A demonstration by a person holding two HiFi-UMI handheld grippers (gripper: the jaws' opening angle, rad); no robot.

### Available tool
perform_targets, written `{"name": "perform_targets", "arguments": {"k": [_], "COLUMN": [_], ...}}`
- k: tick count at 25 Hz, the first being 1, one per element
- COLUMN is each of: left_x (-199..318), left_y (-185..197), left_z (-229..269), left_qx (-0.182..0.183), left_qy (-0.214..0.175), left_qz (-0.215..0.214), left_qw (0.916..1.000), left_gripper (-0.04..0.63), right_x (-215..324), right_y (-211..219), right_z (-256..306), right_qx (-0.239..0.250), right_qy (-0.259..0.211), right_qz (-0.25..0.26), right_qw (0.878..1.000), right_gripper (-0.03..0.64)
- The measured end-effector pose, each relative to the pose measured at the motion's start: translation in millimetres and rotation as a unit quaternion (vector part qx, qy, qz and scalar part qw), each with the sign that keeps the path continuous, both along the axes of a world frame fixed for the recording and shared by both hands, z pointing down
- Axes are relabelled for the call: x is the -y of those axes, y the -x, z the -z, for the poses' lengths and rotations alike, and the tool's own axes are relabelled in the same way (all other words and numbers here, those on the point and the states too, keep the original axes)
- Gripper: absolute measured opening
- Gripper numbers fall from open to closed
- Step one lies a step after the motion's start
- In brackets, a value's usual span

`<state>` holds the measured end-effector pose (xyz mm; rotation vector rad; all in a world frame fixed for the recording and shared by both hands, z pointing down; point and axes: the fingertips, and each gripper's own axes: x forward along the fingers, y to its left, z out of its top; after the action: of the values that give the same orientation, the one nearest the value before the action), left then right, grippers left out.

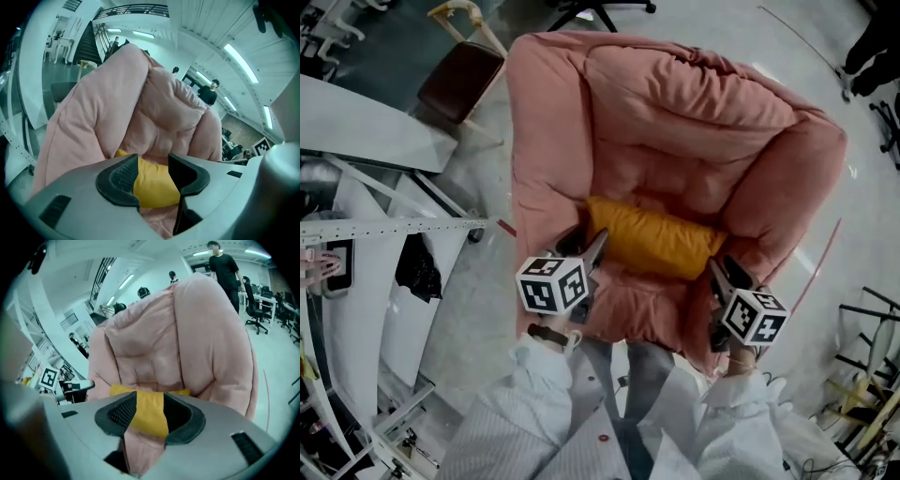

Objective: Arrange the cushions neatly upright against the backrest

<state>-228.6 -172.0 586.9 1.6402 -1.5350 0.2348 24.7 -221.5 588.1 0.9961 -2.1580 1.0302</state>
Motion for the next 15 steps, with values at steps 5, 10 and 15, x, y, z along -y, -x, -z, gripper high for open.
{"name": "perform_targets", "arguments": {"k": [5, 10, 15], "left_x": [-1, 5, 14], "left_y": [-22, -44, -82], "left_z": [-57, 27, 114], "left_qx": [0.023, 0.031, 0.032], "left_qy": [-0.024, -0.086, -0.169], "left_qz": [-0.024, -0.05, -0.091], "left_qw": [0.9992, 0.9946, 0.9809], "left_gripper": [0.202, 0.17, 0.135], "right_x": [3, 5, 1], "right_y": [19, 30, 29], "right_z": [-55, 45, 139], "right_qx": [0.137, 0.214, 0.269], "right_qy": [-0.02, -0.078, -0.155], "right_qz": [-0.023, -0.005, 0.017], "right_qw": [0.99, 0.974, 0.951], "right_gripper": [0.152, 0.15, 0.102]}}
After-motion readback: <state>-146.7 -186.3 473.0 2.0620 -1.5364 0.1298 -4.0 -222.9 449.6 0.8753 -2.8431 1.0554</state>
